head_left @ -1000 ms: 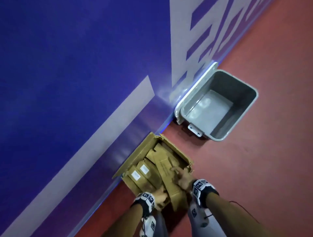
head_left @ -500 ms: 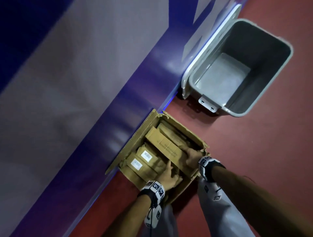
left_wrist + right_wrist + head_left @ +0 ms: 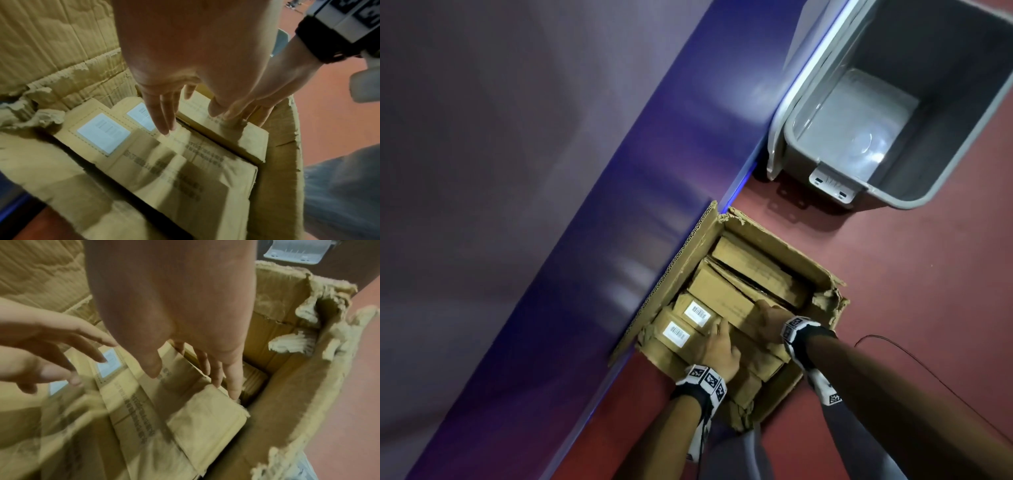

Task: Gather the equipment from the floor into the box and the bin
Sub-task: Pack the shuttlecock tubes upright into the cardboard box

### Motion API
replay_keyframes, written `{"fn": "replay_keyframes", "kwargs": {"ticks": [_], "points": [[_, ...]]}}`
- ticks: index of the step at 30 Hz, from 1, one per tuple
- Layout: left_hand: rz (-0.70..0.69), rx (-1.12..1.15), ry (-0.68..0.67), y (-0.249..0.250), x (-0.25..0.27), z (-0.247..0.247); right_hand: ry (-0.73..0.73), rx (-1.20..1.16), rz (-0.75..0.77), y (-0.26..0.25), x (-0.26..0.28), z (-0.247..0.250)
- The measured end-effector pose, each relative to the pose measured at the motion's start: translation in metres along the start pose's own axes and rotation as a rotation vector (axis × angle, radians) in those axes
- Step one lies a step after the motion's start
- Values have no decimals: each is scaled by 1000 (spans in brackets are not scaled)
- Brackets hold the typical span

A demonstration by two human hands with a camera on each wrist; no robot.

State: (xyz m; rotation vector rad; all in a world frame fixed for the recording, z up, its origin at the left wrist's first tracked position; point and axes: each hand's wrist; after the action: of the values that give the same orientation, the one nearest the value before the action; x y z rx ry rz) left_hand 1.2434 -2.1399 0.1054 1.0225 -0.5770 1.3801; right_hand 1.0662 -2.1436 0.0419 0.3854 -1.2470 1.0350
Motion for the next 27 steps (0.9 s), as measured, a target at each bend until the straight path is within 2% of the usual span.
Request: {"fn": "replay_keyframes", "kwargs": {"ticks": [3,7,18,22,27], "points": [[-125,-195,54,-13,-5,5,13,-8,-8,5,-8,-11],[-160,-308,16,-28,-9,3,32,-21,-14,3,-10,-21],[-155,-308,1,-30,6,4,70,36,-17,13,4,-13],[-198,-198,34,5,32,40,162,-23,-24,8,40,14],[-278,93,257,89,96,123,335,-177,93,-27,142,106]]}}
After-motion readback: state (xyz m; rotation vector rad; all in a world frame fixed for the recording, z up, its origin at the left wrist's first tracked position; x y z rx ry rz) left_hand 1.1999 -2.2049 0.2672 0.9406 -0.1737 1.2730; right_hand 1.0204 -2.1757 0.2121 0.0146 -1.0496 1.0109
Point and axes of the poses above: each hand's wrist, its own x-axis away from the middle knuckle, its own z-axis out of the back of the hand, y = z × x, and after that the axes turned 6 degrees about y, right-handed
